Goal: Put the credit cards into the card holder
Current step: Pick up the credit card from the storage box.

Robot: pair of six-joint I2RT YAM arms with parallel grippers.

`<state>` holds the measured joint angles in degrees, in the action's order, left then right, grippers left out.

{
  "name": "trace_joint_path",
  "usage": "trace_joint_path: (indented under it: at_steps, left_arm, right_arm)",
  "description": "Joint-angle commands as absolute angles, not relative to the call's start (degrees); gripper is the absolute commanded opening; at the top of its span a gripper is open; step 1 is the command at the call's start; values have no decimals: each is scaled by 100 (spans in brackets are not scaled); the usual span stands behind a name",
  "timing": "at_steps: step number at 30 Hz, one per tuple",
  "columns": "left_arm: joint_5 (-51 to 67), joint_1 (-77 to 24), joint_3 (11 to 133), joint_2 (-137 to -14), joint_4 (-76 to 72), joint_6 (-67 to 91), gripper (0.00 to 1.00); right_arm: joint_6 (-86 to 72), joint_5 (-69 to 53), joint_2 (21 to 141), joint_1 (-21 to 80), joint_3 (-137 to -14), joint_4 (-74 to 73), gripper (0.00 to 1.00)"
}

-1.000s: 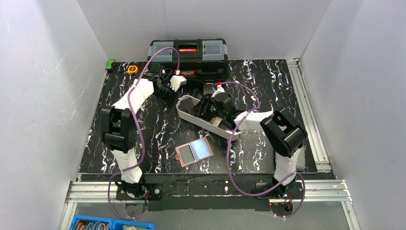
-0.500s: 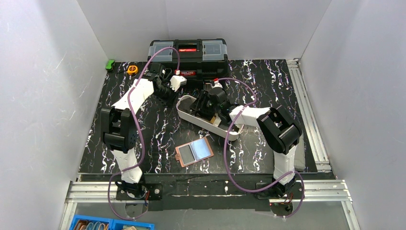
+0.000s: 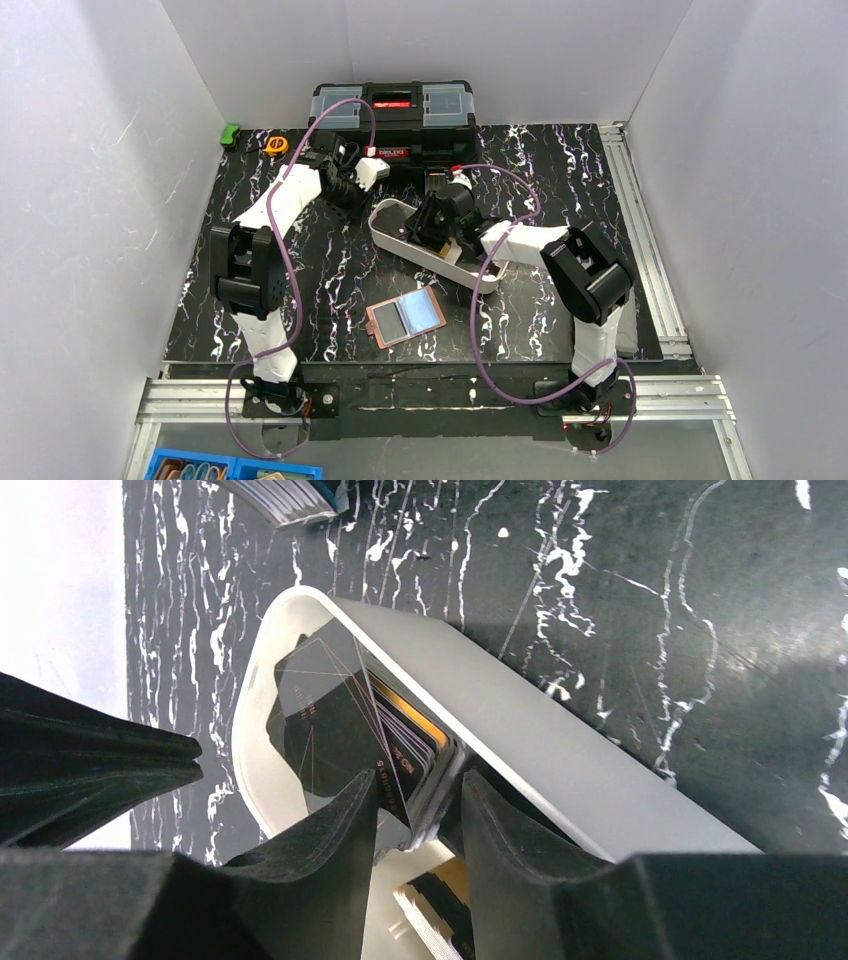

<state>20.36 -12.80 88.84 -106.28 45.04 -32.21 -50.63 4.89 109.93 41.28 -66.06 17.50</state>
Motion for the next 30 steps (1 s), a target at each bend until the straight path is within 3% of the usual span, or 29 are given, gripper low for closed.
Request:
trace_joint_path:
  at_steps: [1,20,27,30]
  left_arm:
    - [2188,-1247,8969,-10222,4696,-3261,11]
    - [2197,-1248,8957,-10206,4715,-3256,11]
    - [2195,-1248,8985,-10214,4730,-3261,11]
    - [2197,-1247,9003,-10222,4735,-3259,11]
  right_arm:
    - [-4921,950,10612,4104,-6302,1357,42]
    - [-5162,590,10281,4060,-5768,2287,39]
    - [-5148,473,10038,3921,-5288,3024,58]
    - [-5027,123,10147,3844,-5383,3161,60]
